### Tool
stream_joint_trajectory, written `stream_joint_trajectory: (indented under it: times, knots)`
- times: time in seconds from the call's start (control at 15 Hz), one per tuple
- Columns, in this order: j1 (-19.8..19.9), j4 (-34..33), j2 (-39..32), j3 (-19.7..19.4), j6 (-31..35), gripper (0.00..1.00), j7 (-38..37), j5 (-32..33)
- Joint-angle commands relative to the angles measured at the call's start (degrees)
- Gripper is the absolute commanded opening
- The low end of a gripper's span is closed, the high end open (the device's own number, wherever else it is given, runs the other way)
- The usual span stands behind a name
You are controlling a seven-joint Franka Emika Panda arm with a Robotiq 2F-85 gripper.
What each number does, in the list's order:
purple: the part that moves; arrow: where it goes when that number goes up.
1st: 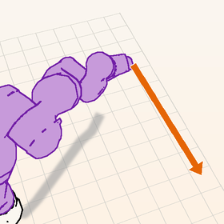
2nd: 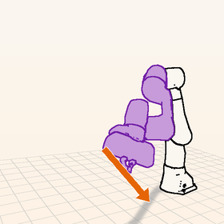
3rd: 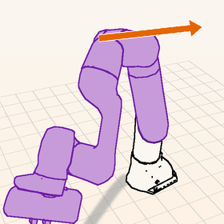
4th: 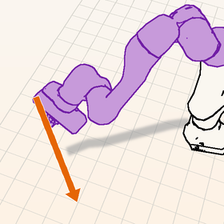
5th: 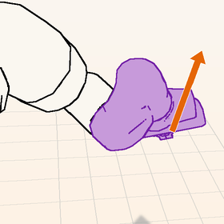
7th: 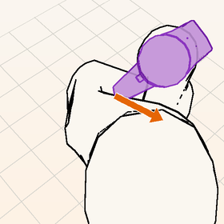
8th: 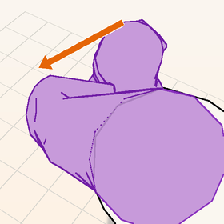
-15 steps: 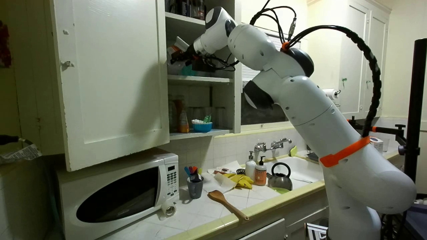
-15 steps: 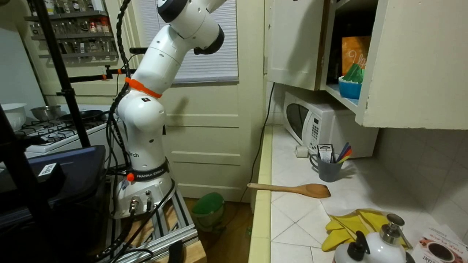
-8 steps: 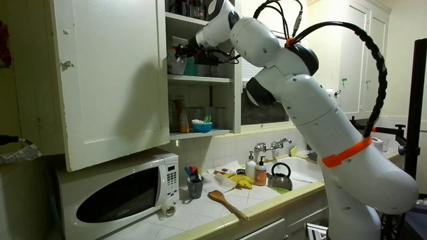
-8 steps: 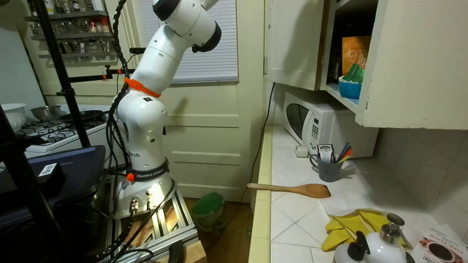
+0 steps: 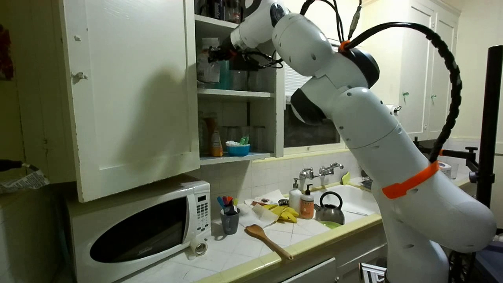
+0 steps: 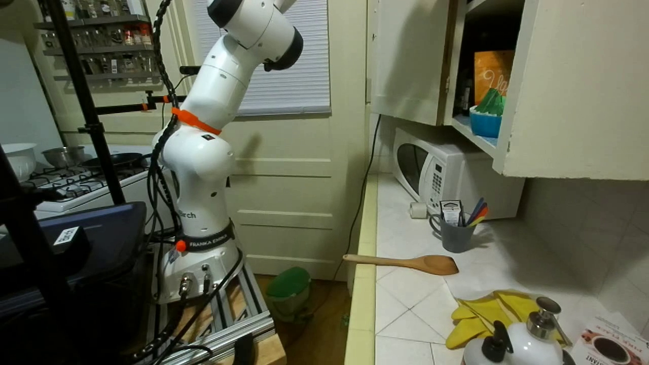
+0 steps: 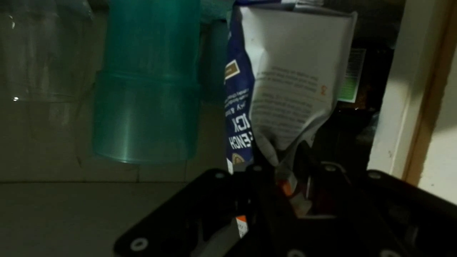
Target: Put the packet in the middle compartment of the top cabinet
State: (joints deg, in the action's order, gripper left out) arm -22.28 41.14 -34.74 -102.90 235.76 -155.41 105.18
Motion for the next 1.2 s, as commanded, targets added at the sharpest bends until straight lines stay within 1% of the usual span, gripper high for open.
stream_joint_trajectory:
  times: [0.0,0.13,0.33,0.67,1.13]
  knots:
    - [-0.98,-0.51,-1.02,-2.91,2.81,0.06,-2.89,0.95]
    - [-1.37,-0.47,-0.88,-3.78,3.77,0.06,-2.89,0.90]
    - [-0.76,-0.94,-1.27,-3.80,5.77,0.06,-2.89,0.68]
    - [-0.28,2.13,-3.66,-4.04,6.13,0.06,-2.86,-1.18]
    - [-1.75,5.95,-6.52,-9.10,5.30,0.06,-2.22,-5.06]
